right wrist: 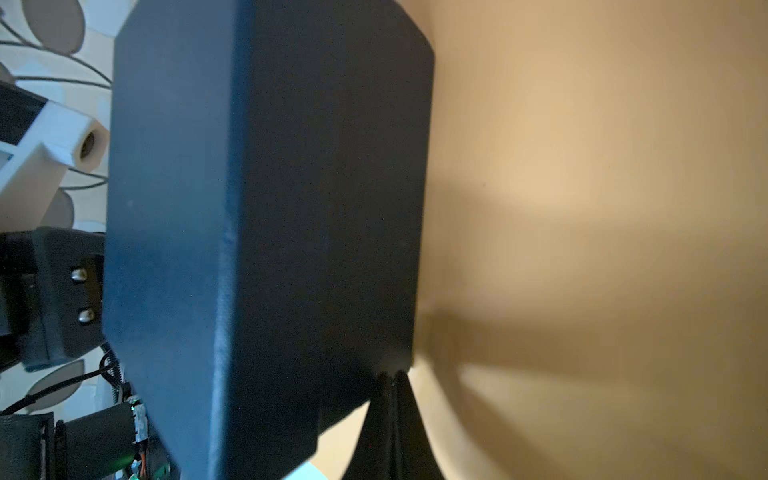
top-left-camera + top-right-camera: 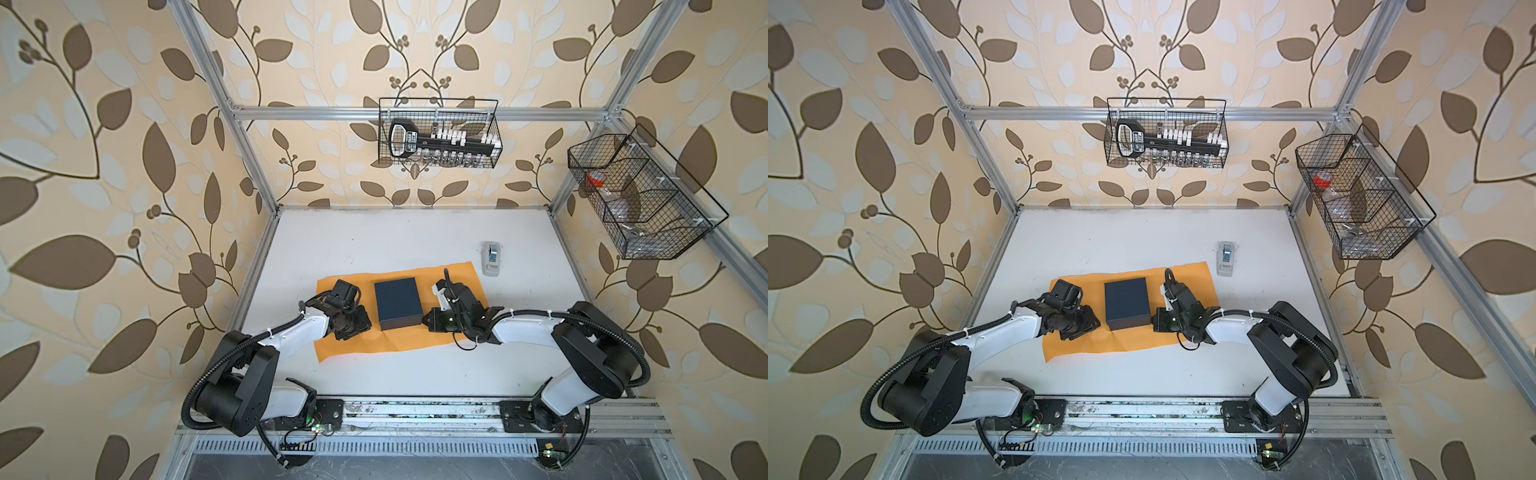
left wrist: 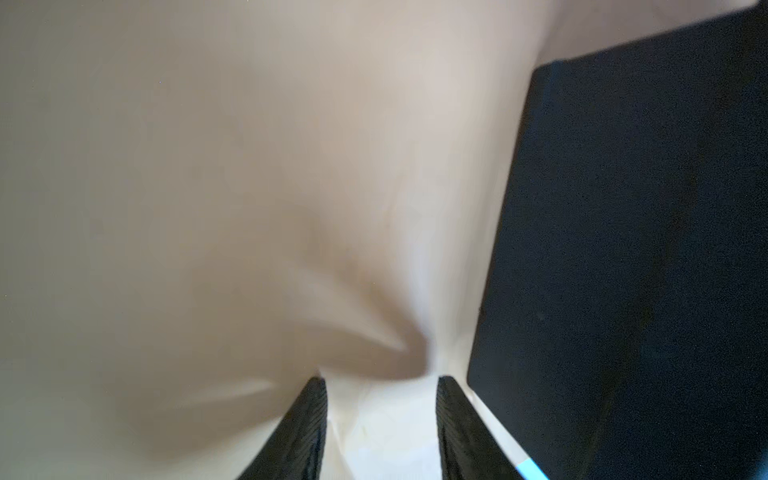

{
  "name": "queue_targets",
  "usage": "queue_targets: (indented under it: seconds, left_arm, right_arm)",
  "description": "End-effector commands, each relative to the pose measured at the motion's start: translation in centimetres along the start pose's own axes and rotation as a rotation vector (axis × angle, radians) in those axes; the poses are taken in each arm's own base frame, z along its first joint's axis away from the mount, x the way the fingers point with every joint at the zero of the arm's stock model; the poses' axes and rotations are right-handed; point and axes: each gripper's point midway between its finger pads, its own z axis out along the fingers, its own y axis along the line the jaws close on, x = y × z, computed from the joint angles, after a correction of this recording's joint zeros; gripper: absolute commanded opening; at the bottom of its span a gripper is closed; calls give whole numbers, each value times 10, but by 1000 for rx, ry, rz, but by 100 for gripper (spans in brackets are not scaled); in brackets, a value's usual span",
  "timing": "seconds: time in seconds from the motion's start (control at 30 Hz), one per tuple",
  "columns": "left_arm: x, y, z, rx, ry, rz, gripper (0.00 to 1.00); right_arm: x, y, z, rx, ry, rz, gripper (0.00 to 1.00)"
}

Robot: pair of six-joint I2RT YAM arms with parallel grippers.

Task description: Wrap the gift box in paper

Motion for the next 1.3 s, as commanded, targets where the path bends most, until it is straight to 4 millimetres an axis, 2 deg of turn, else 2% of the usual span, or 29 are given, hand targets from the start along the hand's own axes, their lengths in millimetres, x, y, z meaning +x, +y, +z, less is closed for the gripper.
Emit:
queue_targets:
  seconds: [0.0,0.2,0.3,0.5,0.63,0.8,0.9,1.07,1.27]
  left_arm:
    - [11,18,5,-66,26,-22,45]
    - [10,20,0,-88,19,-15,45]
    - [6,19,-9,-110,11,-8,48]
    - [-14,-4,-46,-69,-61,31,72]
    - [-25,-32,-66,15,-84,75,85]
    - [-35,-57,-62,89,-52,109,90]
    - [-45,-64,-58,87,-44,130,90]
    - [-59,-67,-45,59,-46,169,90]
    - [-66,-69,-28,56,-33,202,91]
  right_arm:
    - [-2,15,4,-36,-2,2,3]
    - [2,15,3,-32,4,-1,1]
    - [0,8,-7,7,-12,-7,2]
    - [-17,-16,-51,38,-86,35,21]
    - [-26,-52,-84,86,-129,104,41]
    - [-24,-107,-124,192,-182,178,65]
    - [-24,-134,-142,241,-227,216,75]
    - [-26,-161,-146,268,-217,275,77]
    - [-39,-167,-134,230,-204,356,76]
